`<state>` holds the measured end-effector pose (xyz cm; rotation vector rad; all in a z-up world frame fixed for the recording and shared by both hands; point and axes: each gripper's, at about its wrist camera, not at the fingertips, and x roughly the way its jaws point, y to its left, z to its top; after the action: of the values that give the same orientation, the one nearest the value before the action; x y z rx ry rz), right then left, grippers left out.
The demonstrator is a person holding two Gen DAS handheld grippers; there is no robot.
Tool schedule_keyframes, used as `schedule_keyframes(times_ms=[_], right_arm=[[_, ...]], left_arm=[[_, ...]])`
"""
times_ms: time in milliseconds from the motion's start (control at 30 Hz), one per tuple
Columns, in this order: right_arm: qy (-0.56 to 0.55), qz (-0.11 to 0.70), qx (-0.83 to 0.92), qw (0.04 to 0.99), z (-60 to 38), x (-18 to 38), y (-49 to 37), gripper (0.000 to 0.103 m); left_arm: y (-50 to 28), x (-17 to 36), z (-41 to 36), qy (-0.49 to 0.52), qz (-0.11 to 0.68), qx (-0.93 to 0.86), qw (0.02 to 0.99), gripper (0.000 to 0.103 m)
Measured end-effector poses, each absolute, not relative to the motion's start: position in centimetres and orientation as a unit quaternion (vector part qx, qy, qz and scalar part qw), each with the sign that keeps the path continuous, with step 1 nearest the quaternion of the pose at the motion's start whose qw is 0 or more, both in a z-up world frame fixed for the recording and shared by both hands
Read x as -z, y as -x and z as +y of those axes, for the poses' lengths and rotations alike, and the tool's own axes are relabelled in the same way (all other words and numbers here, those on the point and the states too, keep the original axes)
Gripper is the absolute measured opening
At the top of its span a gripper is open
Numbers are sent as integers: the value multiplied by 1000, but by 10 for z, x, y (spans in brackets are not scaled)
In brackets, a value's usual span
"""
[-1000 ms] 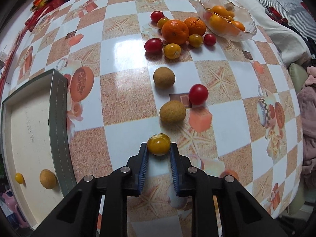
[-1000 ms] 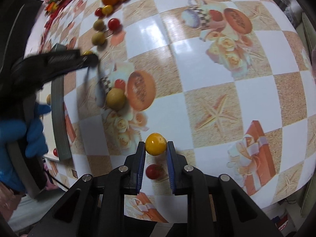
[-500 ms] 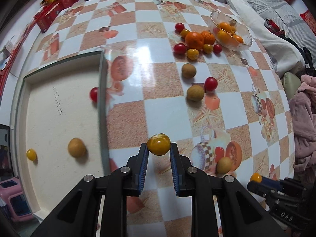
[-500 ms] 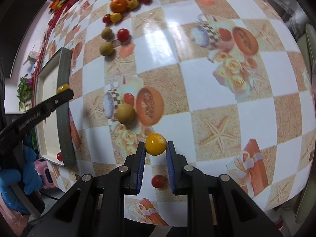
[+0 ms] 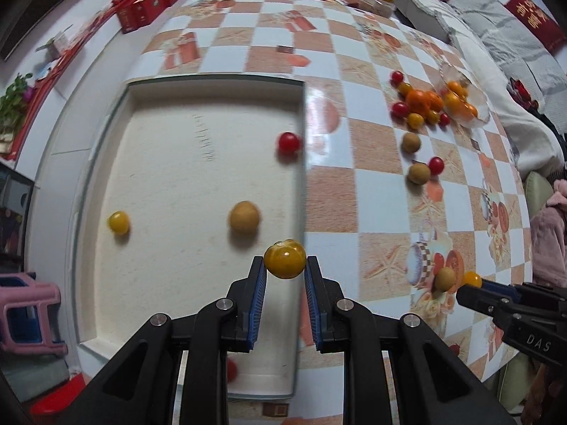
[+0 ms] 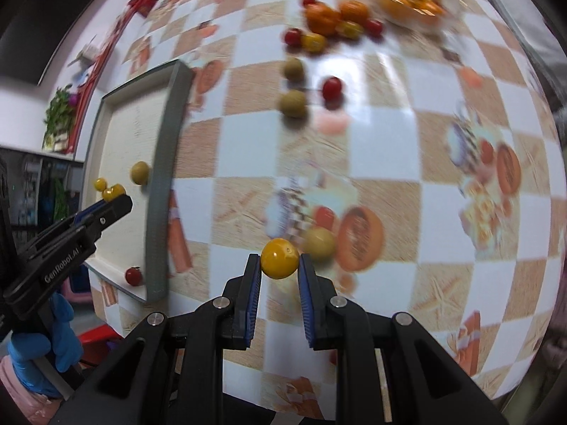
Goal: Organize fruits
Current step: 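Carry both yellow tomatoes into the white tray and open both tools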
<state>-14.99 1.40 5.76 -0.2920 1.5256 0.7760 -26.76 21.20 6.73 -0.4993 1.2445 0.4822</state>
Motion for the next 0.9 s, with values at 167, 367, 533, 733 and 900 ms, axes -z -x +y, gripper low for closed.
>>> schedule_keyframes(times_ms=[167,367,533,733,900], right_arm=[[158,659,-370,636,50,-63,158,23],[186,646,-405,620,98,-66,168,23],[207,634,-431,608,142,-64,174,23],[227,624,-446,600,188,-57,174,23],[242,621,-451,593,218,-49,173,23]], left_arm=[[295,-67,235,244,562,-253,748,24],[332,-60,265,264,557,-295,730,24],[357,-46,285,275,559,-322,712,24],[369,-32,298,282,563,-334,702,24],[368,-24,305,283,563,-340,698,24]])
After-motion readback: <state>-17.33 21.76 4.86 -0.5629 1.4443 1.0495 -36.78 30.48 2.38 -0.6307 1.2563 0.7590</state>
